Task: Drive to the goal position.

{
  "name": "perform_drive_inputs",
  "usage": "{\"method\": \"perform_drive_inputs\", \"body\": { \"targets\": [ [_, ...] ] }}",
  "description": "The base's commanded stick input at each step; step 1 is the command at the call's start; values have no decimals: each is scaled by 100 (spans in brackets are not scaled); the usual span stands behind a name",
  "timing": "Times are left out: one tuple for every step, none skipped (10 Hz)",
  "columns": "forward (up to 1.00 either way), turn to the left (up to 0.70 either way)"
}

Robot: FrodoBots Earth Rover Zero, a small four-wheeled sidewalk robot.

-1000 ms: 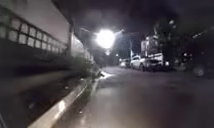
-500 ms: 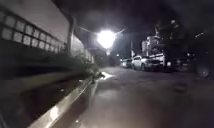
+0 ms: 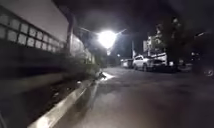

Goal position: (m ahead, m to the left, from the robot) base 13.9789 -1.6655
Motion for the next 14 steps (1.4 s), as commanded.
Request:
{"method": "perform_drive_inputs", "body": {
  "targets": [
    [50,-46],
    [50,-50],
    [50,-50],
    [50,-50],
    [50,-32],
    [50,0],
    [50,0],
    [50,0],
    [50,0],
    [50,0],
    [50,0],
    [50,0],
    [50,0],
    [50,0]
  ]
}}
